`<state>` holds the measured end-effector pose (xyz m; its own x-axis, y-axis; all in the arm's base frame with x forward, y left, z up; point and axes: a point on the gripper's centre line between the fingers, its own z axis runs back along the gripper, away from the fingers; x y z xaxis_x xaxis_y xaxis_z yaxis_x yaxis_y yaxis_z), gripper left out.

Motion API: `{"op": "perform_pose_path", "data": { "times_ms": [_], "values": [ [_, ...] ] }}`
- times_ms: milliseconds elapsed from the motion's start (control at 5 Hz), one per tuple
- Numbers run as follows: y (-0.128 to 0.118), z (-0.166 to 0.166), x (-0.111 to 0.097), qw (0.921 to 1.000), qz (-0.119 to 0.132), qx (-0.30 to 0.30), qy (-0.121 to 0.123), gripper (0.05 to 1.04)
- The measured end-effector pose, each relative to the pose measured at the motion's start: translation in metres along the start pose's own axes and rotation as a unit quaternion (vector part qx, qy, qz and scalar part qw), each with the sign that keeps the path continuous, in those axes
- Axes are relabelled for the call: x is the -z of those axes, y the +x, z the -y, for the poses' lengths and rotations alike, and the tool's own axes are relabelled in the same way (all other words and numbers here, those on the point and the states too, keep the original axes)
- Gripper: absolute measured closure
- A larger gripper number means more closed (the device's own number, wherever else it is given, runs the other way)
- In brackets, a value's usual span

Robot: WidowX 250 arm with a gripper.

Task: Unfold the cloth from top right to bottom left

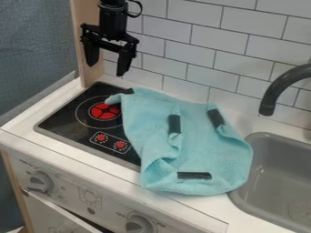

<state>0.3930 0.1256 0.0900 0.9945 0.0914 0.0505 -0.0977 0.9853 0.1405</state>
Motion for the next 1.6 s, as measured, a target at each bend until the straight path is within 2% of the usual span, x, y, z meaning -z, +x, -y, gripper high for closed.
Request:
{"op": "perform_pose_path", "data": {
  "times_ms": [200, 400, 600, 800, 1000, 1200, 1400, 1600],
  "values": [
    [-0.006, 0.005, 0.017, 0.9997, -0.024, 0.002, -0.004, 0.083],
    [-0.012, 0.019, 0.029, 0.9993, -0.036, 0.009, -0.003, 0.083],
    [-0.015, 0.047, 0.031, 0.9987, -0.041, 0.024, -0.017, 0.084],
    [-0.015, 0.066, 0.016, 0.9990, -0.020, 0.036, -0.019, 0.083],
    [-0.015, 0.089, 0.008, 0.9985, -0.012, 0.052, -0.013, 0.083],
    [-0.010, 0.113, 0.002, 0.9976, -0.013, 0.063, -0.025, 0.083],
    [-0.006, 0.131, 0.017, 0.9960, -0.035, 0.082, -0.009, 0.083],
    [-0.007, 0.139, 0.030, 0.9963, -0.051, 0.068, 0.004, 0.083]
  ]
}}
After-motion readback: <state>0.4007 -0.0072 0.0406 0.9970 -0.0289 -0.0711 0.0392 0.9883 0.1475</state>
